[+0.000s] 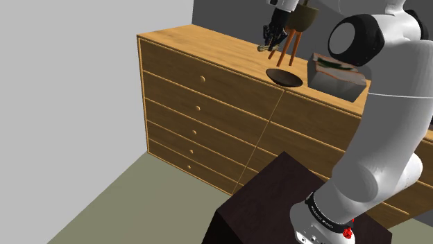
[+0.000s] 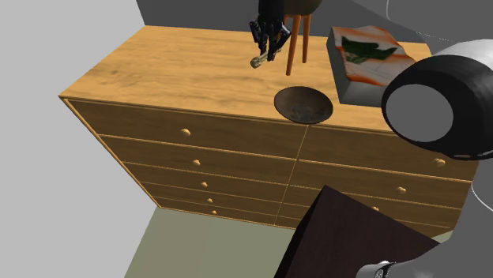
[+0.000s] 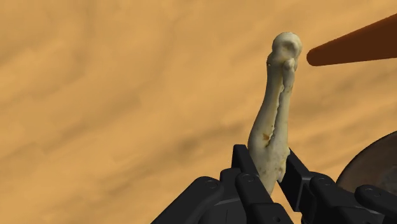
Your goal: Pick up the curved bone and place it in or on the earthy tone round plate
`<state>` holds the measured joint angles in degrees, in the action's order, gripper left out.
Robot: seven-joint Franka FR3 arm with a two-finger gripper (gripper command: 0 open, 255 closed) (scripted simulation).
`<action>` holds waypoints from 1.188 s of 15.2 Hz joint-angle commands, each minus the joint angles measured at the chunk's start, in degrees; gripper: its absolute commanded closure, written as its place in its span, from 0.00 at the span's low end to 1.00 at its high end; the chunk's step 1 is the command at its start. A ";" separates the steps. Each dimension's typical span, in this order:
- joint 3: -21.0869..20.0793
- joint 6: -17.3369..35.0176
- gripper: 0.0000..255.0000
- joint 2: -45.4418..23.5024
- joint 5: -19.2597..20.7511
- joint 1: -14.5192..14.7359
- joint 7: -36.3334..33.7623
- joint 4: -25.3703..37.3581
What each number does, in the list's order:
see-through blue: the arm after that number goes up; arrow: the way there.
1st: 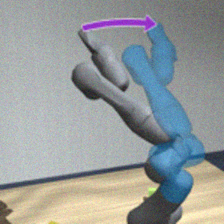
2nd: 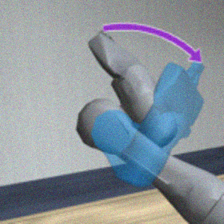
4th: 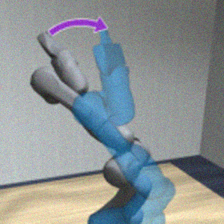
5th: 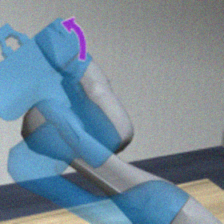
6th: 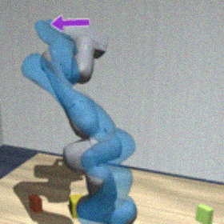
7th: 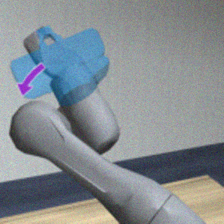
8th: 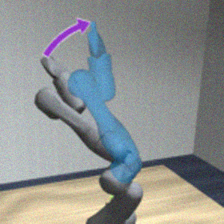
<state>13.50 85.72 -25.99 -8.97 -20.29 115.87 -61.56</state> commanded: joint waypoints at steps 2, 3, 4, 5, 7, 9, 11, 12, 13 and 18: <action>0.00 -3.35 1.00 -1.50 -0.34 -0.68 -0.07 4.86; -0.03 -4.53 1.00 -2.11 -0.48 -0.91 -0.14 6.66; -0.07 -5.76 1.00 -2.80 -0.64 -1.17 -0.21 8.59; -0.08 -5.80 1.00 -2.82 -0.64 -1.18 -0.22 8.64; 0.41 -1.45 1.00 5.28 1.00 0.83 -0.14 -3.74; 0.58 1.39 1.00 11.82 2.48 2.18 -0.43 -12.96; 0.52 3.40 1.00 17.65 3.87 3.12 -0.94 -20.61; 0.44 4.19 1.00 20.40 4.53 3.48 -1.24 -24.04; 0.34 4.84 1.00 23.06 5.17 3.79 -1.57 -27.26; -0.61 6.55 1.00 35.55 7.96 4.43 -3.37 -41.04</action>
<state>13.18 91.82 6.87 -1.61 -16.02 113.01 -99.55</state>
